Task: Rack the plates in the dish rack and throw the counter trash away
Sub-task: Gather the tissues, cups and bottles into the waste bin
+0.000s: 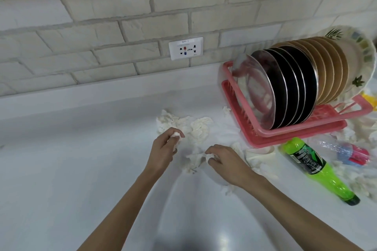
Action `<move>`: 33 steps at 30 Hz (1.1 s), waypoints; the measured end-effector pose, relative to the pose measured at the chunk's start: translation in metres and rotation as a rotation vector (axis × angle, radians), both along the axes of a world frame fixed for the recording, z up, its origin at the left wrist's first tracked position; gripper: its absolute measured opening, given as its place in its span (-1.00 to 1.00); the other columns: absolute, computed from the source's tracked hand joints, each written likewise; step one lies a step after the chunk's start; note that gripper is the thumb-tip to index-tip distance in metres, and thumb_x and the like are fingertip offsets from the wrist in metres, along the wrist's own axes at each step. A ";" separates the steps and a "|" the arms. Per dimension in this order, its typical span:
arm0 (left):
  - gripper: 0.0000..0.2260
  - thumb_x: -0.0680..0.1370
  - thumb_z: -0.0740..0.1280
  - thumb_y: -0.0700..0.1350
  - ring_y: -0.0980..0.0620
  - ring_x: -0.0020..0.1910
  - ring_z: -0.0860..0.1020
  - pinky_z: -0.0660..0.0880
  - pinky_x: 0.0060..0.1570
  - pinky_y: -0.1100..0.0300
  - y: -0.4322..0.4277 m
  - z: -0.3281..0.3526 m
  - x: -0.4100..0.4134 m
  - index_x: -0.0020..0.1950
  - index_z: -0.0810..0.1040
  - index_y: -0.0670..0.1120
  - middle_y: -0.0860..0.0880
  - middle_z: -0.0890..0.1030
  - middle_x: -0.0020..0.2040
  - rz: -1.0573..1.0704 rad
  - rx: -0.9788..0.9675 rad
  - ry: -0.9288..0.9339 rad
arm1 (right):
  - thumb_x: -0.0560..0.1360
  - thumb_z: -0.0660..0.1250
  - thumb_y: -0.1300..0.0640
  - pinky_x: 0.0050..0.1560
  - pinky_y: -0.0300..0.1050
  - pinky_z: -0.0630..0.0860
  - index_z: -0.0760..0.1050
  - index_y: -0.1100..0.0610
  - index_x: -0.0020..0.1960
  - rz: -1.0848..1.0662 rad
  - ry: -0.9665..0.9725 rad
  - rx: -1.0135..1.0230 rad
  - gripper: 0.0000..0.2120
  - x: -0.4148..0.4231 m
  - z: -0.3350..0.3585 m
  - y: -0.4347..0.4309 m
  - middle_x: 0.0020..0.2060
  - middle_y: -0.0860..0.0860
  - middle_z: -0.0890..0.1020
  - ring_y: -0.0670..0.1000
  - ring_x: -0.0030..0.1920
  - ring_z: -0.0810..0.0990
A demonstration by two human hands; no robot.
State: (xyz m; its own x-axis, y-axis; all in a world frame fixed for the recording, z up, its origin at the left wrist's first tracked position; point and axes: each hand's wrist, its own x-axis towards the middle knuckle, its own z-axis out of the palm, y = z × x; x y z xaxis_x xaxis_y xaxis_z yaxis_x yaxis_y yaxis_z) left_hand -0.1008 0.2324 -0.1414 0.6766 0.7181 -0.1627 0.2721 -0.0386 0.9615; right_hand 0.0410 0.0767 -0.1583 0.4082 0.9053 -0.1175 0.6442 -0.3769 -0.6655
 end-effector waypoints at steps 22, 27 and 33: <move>-0.79 0.65 0.19 -0.25 0.00 -0.43 0.38 0.29 -0.44 0.30 -0.066 -0.018 -0.022 -0.12 0.55 -0.11 -0.04 0.51 -0.27 -0.043 -0.166 0.024 | 0.58 0.26 0.27 -0.43 -0.10 0.48 0.44 -0.01 0.21 -0.222 0.644 0.126 -0.74 -0.020 0.029 -0.031 -0.15 0.13 0.63 0.15 -0.43 0.64; -0.79 0.66 0.21 -0.24 0.01 -0.44 0.39 0.30 -0.44 0.27 -0.071 -0.018 -0.022 -0.09 0.57 -0.08 -0.04 0.55 -0.25 -0.045 -0.168 0.016 | 0.55 0.37 0.09 -0.47 -0.34 0.25 0.57 0.22 -0.11 -0.213 0.649 0.139 -0.81 -0.032 0.032 -0.040 -0.46 -0.08 0.39 -0.15 -0.51 0.32; -0.83 0.61 0.31 -0.21 0.08 -0.45 0.34 0.32 -0.40 0.27 -0.083 -0.012 -0.024 -0.14 0.60 -0.03 0.13 0.47 -0.41 -0.083 -0.118 0.051 | 0.58 0.26 -0.10 -0.46 -0.31 0.20 0.34 0.19 -0.48 -0.345 0.718 0.063 -0.45 -0.041 0.035 -0.050 -0.51 0.09 0.32 -0.05 -0.53 0.21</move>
State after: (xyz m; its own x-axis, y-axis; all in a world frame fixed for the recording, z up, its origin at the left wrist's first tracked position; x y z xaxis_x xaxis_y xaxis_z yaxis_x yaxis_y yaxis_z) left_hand -0.1246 0.1493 -0.1532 0.7217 0.6336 -0.2789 0.3217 0.0497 0.9455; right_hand 0.0003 0.0272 -0.1229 0.5106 0.7553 -0.4108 -0.0957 -0.4249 -0.9002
